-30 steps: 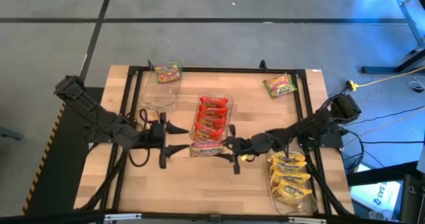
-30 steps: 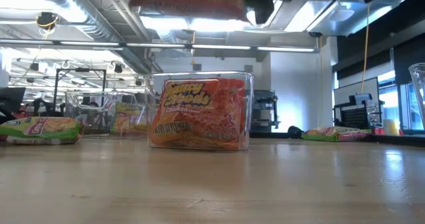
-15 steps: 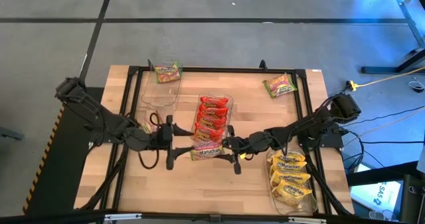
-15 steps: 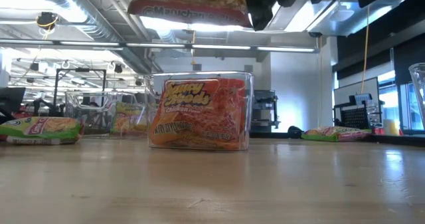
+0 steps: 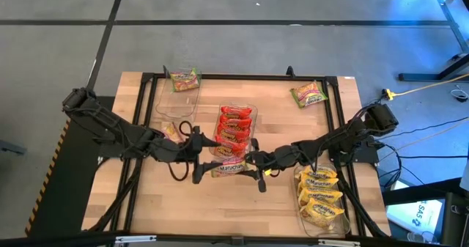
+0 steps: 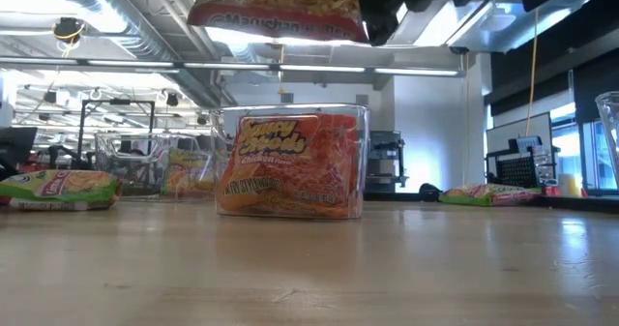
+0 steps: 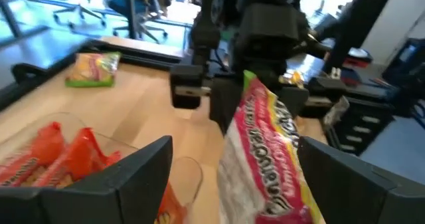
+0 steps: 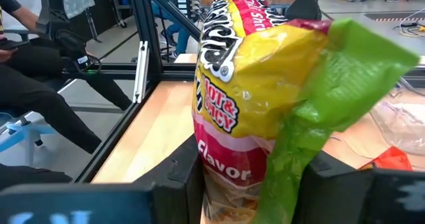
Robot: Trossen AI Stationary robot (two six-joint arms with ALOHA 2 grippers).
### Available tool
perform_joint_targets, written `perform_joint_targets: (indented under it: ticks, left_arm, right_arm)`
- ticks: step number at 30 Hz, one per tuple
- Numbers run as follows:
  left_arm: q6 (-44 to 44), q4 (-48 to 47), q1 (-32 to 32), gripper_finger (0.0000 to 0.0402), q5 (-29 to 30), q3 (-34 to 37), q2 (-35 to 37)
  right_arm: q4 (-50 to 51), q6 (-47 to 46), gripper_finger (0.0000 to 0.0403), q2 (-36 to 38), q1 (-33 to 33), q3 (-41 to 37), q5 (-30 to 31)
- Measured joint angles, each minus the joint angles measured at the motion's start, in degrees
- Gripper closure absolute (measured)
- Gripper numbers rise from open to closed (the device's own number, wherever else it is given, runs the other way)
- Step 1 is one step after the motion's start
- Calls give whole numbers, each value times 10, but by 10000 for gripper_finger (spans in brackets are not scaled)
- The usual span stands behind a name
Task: Sort Maruchan noodles
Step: Put the bottom green noodle pack into the top transparent bin
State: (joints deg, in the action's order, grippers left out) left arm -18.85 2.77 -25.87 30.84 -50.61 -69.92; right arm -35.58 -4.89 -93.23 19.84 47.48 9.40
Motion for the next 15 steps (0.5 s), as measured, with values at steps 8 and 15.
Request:
perform_joint_targets:
  ticks: [8,15]
  left_arm:
    - [-1,-10,-2,84,-35,-17,-22]
    - [-8,-246,32,85,-88,-215,-82]
  right_arm:
    - [13,0,278,0,0,0,0]
    - [20,-8,278,0,-6,0,0]
